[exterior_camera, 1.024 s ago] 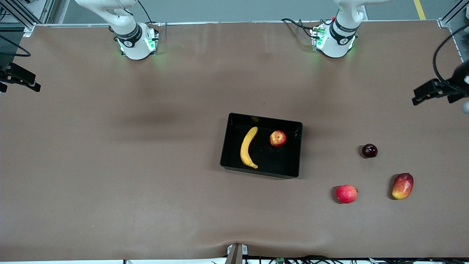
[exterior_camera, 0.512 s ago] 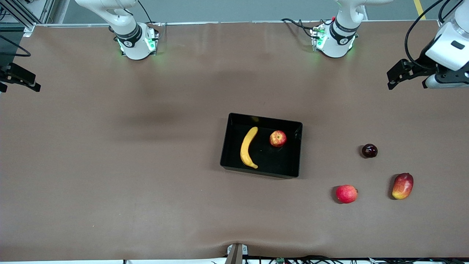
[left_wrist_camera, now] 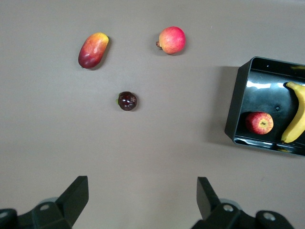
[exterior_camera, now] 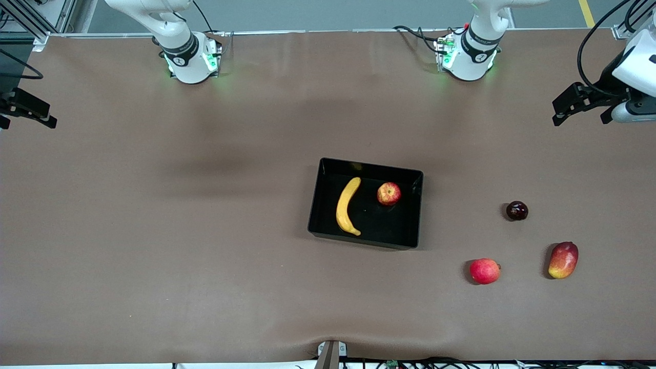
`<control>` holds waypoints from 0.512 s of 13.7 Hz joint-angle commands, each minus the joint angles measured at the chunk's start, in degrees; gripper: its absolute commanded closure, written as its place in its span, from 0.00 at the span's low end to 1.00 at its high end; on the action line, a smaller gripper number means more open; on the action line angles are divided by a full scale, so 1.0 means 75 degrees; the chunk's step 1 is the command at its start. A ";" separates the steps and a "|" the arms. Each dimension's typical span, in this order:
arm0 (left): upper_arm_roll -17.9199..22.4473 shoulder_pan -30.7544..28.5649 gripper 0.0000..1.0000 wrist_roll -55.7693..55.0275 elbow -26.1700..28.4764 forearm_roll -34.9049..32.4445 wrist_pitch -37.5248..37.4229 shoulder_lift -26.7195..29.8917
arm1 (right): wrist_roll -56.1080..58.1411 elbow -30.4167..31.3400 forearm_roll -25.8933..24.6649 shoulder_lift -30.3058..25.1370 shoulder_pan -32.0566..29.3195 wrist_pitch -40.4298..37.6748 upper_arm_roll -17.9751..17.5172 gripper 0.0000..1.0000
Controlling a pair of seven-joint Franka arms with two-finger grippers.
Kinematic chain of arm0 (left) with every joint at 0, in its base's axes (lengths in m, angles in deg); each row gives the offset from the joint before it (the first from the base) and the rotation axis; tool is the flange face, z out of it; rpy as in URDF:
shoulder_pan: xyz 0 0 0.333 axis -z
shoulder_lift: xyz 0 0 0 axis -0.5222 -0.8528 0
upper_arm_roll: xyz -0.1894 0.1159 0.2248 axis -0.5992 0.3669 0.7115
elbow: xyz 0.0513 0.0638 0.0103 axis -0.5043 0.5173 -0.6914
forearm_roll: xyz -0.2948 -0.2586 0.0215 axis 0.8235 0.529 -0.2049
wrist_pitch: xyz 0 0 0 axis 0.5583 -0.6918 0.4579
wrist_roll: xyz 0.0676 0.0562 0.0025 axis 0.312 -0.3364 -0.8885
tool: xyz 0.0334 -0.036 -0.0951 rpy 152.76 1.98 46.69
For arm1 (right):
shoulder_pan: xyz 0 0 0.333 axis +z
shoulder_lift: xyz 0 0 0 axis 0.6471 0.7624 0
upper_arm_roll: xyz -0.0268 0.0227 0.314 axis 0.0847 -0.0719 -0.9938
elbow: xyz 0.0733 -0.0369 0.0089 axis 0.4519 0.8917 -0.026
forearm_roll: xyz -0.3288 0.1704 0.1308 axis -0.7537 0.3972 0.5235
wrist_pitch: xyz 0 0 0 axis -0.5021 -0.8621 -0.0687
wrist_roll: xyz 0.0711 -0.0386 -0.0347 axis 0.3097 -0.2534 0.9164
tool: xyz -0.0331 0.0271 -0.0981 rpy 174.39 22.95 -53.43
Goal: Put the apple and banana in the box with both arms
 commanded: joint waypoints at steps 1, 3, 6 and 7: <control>-0.0021 -0.0023 0.00 0.0115 -0.0163 0.0127 -0.0152 -0.0070 | 0.0029 0.0051 0.0025 -0.0139 -0.0161 -0.0012 -0.0127 0.00; -0.0056 0.0012 0.00 0.0115 -0.0175 0.0127 -0.0292 -0.0082 | 0.0029 0.0051 0.0025 -0.0139 -0.0149 -0.0012 -0.0127 0.00; -0.0103 0.0059 0.00 0.0126 -0.0222 0.0127 -0.0585 -0.0059 | 0.0029 0.0040 0.0014 -0.0139 -0.0138 -0.0012 -0.0127 0.00; -0.0103 0.0059 0.00 0.0126 -0.0234 0.0127 -0.0597 -0.0059 | 0.0029 0.0040 0.0014 -0.0139 -0.0138 -0.0012 -0.0127 0.00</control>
